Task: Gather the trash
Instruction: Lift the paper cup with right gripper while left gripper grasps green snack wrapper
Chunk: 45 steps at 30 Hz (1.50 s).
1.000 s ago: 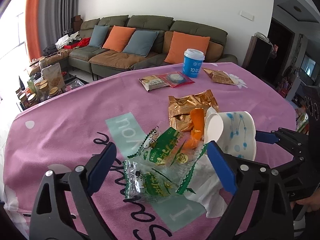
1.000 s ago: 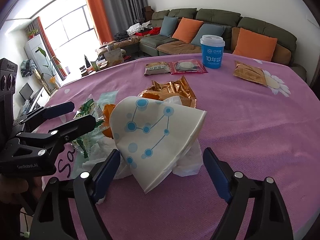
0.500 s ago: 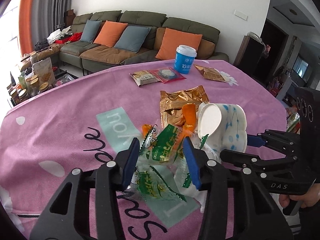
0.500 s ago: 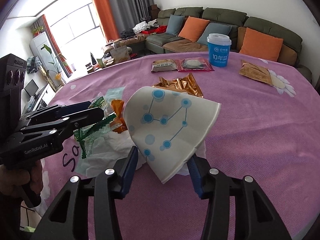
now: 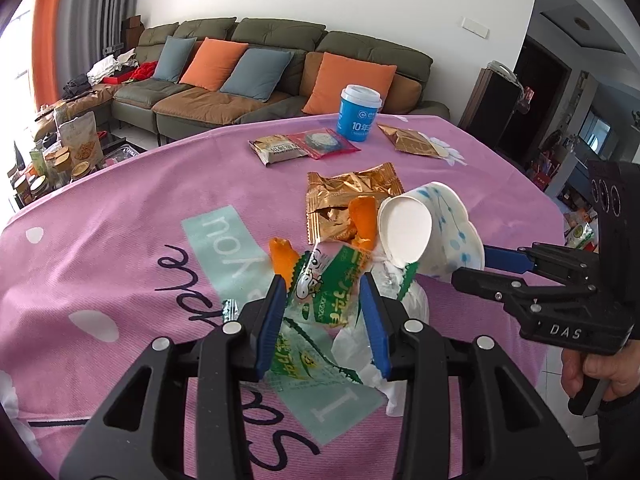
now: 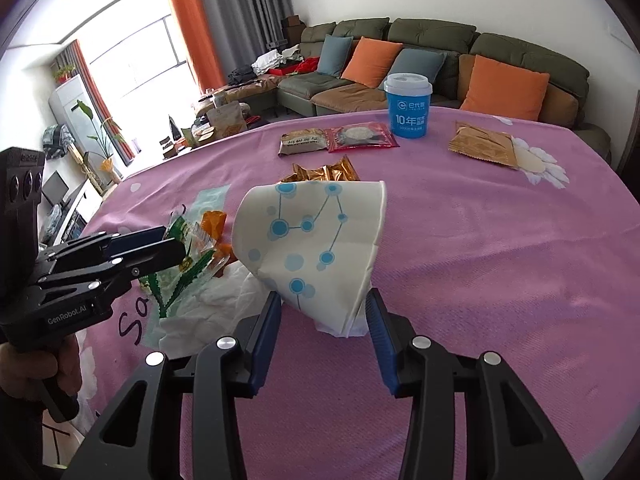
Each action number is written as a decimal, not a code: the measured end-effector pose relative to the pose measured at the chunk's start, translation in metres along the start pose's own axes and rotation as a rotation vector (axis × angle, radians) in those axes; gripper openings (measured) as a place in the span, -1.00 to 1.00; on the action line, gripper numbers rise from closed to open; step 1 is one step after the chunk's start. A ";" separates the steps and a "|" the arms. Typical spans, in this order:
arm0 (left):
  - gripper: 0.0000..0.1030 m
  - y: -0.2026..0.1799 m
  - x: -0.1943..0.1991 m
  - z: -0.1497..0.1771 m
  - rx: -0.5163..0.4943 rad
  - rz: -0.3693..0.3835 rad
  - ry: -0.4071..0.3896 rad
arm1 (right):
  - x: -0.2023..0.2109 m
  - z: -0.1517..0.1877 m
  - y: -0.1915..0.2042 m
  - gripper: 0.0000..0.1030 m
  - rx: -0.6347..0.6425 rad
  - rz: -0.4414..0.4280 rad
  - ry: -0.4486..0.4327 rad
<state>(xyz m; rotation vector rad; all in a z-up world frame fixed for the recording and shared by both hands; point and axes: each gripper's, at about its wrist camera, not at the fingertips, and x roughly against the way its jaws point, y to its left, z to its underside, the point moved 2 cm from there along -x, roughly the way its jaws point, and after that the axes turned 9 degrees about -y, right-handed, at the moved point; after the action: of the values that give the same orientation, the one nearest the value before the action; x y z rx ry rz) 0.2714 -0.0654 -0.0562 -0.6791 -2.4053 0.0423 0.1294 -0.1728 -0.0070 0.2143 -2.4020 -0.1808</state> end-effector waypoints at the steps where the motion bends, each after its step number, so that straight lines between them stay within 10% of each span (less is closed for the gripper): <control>1: -0.28 -0.001 -0.001 0.000 -0.003 0.000 0.002 | 0.000 0.000 -0.001 -0.03 -0.009 -0.004 -0.004; 20: 0.30 -0.019 -0.006 0.007 -0.102 0.022 0.030 | -0.029 -0.032 0.012 0.55 -0.145 -0.034 0.011; 35: -0.60 -0.016 -0.005 0.006 -0.066 0.065 0.022 | -0.012 -0.036 0.001 0.41 -0.193 -0.062 -0.043; 45: -0.73 -0.016 0.017 0.001 -0.057 0.063 -0.041 | 0.002 -0.043 0.005 0.41 -0.171 -0.076 -0.082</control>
<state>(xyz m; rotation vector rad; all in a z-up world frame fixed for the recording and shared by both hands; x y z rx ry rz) 0.2523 -0.0710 -0.0441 -0.7873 -2.4313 0.0142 0.1564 -0.1717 0.0270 0.2227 -2.4449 -0.4362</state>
